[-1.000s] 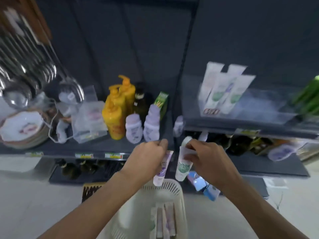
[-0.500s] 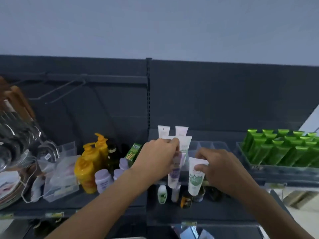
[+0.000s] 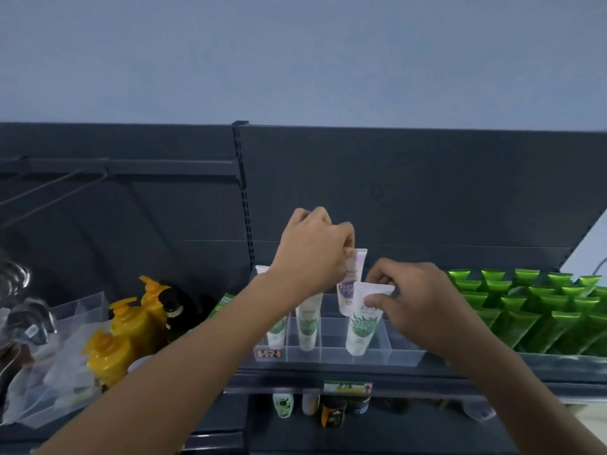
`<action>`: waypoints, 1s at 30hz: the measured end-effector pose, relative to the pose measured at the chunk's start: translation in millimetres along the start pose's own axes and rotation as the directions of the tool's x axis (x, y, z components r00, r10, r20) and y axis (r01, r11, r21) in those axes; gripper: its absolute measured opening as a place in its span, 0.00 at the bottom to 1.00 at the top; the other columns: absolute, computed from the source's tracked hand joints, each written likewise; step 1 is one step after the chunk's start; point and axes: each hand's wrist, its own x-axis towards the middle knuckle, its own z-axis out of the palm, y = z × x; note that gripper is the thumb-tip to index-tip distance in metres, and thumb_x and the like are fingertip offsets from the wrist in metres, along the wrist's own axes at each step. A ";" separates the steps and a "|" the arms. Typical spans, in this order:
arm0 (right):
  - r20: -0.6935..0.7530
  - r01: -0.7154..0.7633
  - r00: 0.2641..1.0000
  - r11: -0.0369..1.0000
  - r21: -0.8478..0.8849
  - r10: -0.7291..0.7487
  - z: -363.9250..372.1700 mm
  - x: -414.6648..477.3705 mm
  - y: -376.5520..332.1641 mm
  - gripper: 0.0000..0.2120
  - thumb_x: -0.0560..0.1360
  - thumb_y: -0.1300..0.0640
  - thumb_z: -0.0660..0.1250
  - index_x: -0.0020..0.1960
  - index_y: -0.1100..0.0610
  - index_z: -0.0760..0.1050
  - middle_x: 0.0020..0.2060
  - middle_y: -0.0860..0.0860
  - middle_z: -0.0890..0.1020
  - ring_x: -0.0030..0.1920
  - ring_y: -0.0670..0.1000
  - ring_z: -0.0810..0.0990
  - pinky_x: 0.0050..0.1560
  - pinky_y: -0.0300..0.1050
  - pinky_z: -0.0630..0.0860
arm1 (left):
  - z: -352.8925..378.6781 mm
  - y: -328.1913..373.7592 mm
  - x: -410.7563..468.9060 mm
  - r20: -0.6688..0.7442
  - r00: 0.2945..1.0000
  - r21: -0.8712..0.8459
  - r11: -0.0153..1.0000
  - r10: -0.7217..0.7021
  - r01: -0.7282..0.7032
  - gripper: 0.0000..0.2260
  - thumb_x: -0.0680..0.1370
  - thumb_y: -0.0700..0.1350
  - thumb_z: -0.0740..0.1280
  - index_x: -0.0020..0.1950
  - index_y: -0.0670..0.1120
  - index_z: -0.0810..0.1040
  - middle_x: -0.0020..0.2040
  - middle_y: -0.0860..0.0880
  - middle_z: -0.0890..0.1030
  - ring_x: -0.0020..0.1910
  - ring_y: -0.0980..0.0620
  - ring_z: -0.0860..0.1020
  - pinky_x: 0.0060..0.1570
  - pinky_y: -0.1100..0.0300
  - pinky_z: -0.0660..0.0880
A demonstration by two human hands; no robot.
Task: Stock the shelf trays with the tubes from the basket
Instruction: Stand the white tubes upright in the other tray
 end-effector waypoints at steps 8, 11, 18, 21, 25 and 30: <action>0.043 0.019 0.999 1.000 -0.021 -0.018 32.6 42.3 26.4 0.07 0.72 0.51 0.72 0.43 0.48 0.73 0.38 0.42 0.82 0.37 0.44 0.78 0.37 0.48 0.77 | 51.3 -16.2 28.1 0.194 0.979 0.054 0.997 -0.070 0.060 0.04 0.77 0.51 0.64 0.47 0.55 0.79 0.40 0.56 0.80 0.51 0.54 0.74 0.62 0.52 0.64; 0.082 -0.007 0.997 1.000 -0.023 0.009 48.8 50.5 34.0 0.07 0.72 0.51 0.72 0.44 0.48 0.74 0.40 0.41 0.83 0.39 0.44 0.79 0.38 0.47 0.78 | 66.8 -20.9 24.6 0.240 0.967 0.040 0.996 -0.088 0.081 0.05 0.77 0.51 0.64 0.46 0.55 0.79 0.40 0.56 0.81 0.52 0.55 0.74 0.62 0.53 0.63; 0.145 -0.025 0.989 0.999 -0.039 0.030 80.0 58.1 42.1 0.08 0.71 0.50 0.73 0.45 0.48 0.75 0.39 0.42 0.81 0.40 0.46 0.78 0.44 0.49 0.77 | 89.1 -30.1 16.4 0.309 0.943 0.004 0.991 -0.126 0.131 0.05 0.78 0.51 0.65 0.46 0.55 0.81 0.38 0.58 0.81 0.51 0.56 0.74 0.62 0.54 0.60; 0.154 -0.018 0.988 0.999 -0.042 0.024 86.2 59.0 42.1 0.08 0.72 0.50 0.73 0.46 0.48 0.75 0.41 0.42 0.81 0.40 0.47 0.78 0.44 0.49 0.77 | 92.9 -32.9 15.2 0.311 0.941 -0.027 0.989 -0.131 0.147 0.05 0.78 0.52 0.65 0.46 0.55 0.80 0.38 0.58 0.82 0.51 0.56 0.75 0.62 0.53 0.61; 0.140 -0.003 0.990 0.999 -0.045 0.009 88.1 58.3 41.5 0.09 0.71 0.51 0.74 0.47 0.49 0.75 0.41 0.42 0.81 0.39 0.48 0.79 0.43 0.50 0.77 | 93.8 -36.6 14.8 0.317 0.941 -0.056 0.988 -0.116 0.141 0.05 0.78 0.54 0.66 0.47 0.56 0.80 0.39 0.58 0.81 0.51 0.56 0.74 0.63 0.52 0.60; 0.150 0.003 0.989 0.998 -0.062 0.006 88.1 56.3 36.3 0.08 0.71 0.51 0.74 0.47 0.47 0.76 0.42 0.40 0.81 0.39 0.46 0.78 0.43 0.48 0.77 | 95.0 -39.7 10.8 0.286 0.953 -0.093 0.987 -0.101 0.132 0.09 0.79 0.58 0.65 0.51 0.57 0.82 0.40 0.59 0.82 0.51 0.57 0.74 0.61 0.51 0.60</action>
